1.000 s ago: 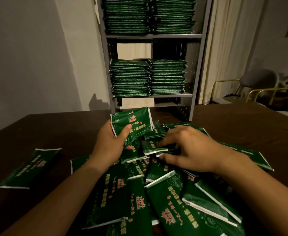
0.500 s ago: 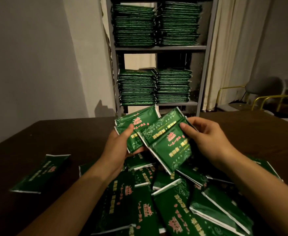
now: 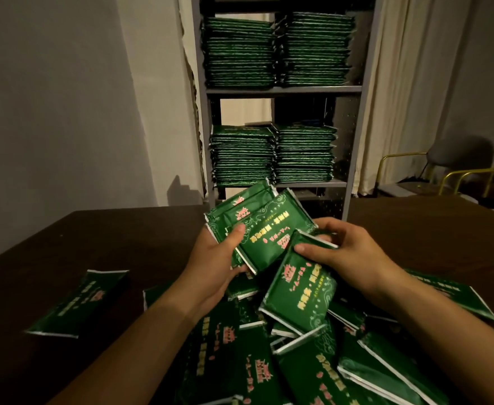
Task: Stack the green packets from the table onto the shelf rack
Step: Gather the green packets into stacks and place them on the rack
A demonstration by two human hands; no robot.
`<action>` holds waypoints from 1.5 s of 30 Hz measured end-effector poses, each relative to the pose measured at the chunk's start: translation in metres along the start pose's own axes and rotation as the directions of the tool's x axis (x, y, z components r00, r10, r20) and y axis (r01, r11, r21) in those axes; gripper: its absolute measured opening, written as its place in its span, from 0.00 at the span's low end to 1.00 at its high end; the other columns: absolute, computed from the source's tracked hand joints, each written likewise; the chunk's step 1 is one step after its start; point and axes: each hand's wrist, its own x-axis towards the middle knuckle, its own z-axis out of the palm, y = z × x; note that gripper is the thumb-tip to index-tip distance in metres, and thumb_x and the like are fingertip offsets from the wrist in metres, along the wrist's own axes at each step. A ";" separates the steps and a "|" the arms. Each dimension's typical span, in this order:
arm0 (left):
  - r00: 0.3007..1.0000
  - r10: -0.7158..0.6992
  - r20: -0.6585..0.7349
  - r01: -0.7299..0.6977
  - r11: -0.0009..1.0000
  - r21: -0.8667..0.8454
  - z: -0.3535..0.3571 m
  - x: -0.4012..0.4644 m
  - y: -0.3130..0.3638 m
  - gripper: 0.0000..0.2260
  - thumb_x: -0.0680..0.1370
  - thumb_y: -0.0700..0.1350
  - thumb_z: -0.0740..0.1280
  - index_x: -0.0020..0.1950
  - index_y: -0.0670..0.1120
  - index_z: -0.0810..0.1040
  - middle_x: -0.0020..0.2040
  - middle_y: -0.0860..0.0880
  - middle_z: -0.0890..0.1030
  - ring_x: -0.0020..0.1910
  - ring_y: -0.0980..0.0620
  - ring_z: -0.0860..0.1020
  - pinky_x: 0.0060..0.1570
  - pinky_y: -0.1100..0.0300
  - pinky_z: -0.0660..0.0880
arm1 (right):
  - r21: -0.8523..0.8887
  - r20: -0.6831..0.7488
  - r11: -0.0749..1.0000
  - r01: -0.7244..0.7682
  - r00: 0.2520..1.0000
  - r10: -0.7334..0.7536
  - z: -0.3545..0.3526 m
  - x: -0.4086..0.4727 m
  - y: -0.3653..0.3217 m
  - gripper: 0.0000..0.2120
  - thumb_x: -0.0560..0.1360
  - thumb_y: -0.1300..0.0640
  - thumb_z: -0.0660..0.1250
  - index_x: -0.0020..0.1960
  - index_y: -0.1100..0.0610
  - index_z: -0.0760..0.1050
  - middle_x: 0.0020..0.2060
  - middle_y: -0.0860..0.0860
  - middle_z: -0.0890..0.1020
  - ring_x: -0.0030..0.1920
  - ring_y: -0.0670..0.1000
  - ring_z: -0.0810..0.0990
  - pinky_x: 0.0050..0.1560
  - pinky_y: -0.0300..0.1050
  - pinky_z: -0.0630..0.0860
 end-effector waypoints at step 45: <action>0.991 -0.066 0.115 0.067 0.998 -0.008 0.005 -0.004 -0.003 0.13 0.82 0.35 0.64 0.64 0.48 0.74 0.59 0.47 0.84 0.57 0.47 0.84 0.52 0.47 0.82 | -0.417 -0.194 0.907 -0.061 0.981 -0.024 -0.005 0.003 -0.012 0.21 0.75 0.40 0.70 0.40 0.59 0.81 0.34 0.55 0.85 0.37 0.54 0.84 0.42 0.50 0.79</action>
